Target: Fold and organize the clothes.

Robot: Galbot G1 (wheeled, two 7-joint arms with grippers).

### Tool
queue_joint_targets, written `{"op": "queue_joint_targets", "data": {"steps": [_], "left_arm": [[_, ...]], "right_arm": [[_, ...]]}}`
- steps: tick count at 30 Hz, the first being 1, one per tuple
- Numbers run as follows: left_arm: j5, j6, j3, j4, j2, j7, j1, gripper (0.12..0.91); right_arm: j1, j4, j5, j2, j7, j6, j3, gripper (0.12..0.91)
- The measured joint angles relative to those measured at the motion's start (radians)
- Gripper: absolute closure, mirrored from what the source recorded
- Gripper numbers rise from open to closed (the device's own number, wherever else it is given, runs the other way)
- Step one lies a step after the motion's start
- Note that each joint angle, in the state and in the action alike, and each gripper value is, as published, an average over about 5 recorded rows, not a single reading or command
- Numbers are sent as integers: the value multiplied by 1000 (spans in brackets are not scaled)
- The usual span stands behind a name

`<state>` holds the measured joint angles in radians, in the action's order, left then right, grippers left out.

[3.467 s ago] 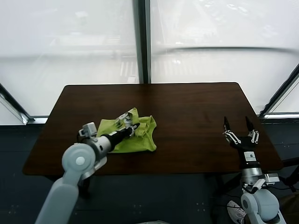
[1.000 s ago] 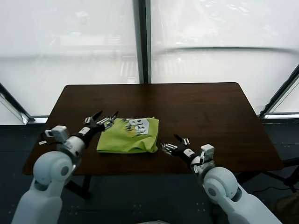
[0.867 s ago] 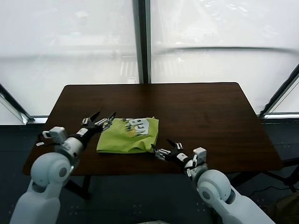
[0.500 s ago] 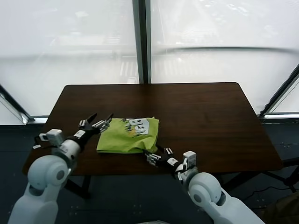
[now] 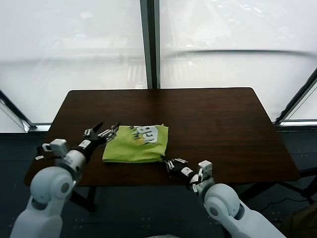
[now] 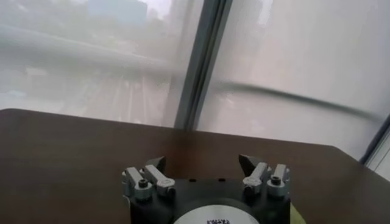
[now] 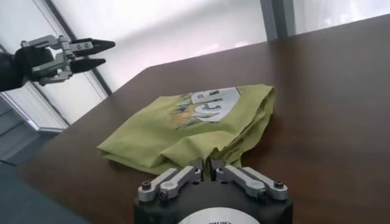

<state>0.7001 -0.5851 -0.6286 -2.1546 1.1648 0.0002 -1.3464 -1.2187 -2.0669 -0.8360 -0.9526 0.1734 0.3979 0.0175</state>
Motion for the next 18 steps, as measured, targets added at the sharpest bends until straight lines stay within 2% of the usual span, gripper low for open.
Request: {"op": "queue_joint_targets", "data": {"steps": [3,8,12,14,18], "left_arm": [[-5,0,4,1,4,0,0,123],[-6,0,6,5,5,2,-2,123],[-7,1,6,9,6,2,-4,123],[-9,1,5,11,7,3,-4,123],[-15,4,3,18,8,3,-8,123]], "right_arm": [[-9,-4,-6,11,-13,1,16,755],[-29,-17,-29,24,-42,-3,44,435],[-34,-14,-55,24,-46,-24,74,210],[-29,-7,-64,16,-33,-43,90,146],[-2,27,-58,-27,11,-64,95,120]]}}
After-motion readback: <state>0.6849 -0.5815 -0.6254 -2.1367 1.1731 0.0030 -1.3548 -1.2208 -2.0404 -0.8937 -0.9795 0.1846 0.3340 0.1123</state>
